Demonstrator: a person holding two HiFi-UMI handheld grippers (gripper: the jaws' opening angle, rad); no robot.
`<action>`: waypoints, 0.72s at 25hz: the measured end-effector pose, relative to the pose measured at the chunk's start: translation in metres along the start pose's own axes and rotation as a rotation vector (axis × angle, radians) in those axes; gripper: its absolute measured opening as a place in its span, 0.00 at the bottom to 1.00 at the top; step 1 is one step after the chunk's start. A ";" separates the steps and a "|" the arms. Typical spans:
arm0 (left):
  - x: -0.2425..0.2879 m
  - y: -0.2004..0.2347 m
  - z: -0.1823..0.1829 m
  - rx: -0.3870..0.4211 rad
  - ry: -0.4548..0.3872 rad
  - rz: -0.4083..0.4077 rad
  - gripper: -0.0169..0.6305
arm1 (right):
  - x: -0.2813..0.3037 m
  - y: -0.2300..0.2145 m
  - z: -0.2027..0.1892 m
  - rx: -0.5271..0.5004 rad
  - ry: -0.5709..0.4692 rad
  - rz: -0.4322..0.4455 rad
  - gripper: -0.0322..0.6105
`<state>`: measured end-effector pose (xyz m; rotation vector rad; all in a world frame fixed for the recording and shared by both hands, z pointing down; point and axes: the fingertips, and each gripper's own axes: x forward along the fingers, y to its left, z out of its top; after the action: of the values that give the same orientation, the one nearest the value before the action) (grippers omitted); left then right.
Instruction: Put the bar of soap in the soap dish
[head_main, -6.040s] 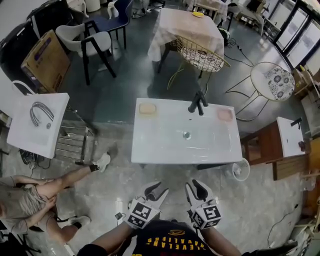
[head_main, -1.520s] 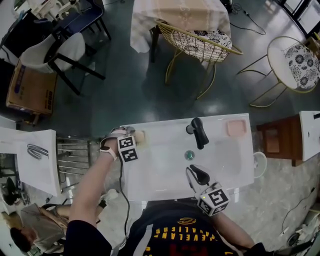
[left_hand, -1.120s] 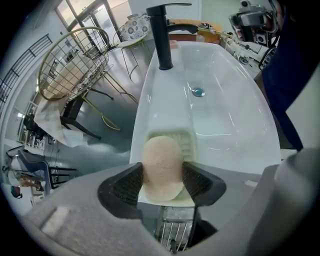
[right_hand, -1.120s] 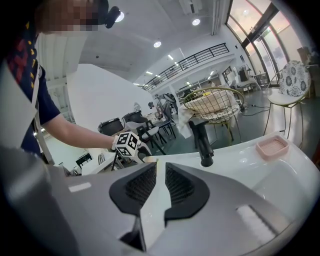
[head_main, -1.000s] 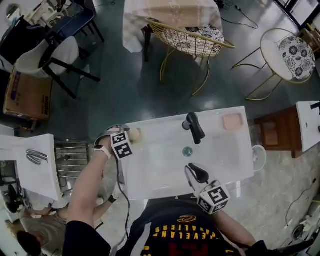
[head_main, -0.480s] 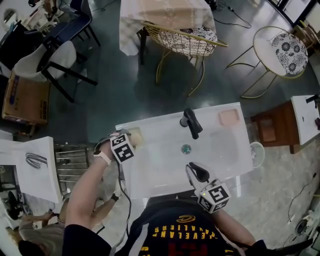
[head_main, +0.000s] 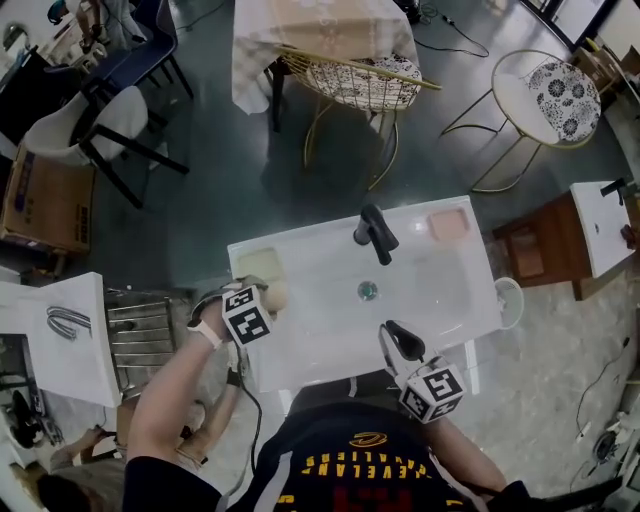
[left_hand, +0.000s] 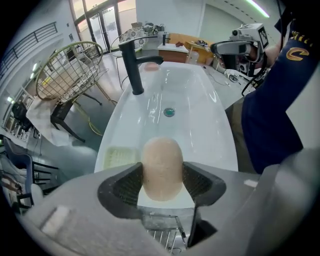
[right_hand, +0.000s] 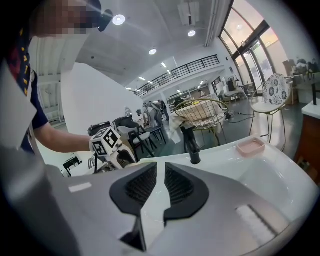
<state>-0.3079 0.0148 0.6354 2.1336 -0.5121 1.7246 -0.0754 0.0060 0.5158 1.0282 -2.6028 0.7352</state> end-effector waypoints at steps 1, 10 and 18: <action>-0.001 -0.007 0.000 0.003 -0.002 -0.005 0.42 | -0.002 -0.001 -0.001 0.000 -0.002 -0.004 0.13; -0.007 -0.060 0.007 -0.015 -0.016 -0.029 0.42 | -0.010 -0.015 -0.001 0.003 -0.016 0.010 0.13; -0.008 -0.098 0.023 -0.063 -0.019 -0.027 0.42 | -0.013 -0.026 -0.001 -0.015 0.002 0.086 0.12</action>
<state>-0.2420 0.0901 0.6193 2.1058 -0.5336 1.6530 -0.0477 -0.0023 0.5204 0.9161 -2.6612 0.7349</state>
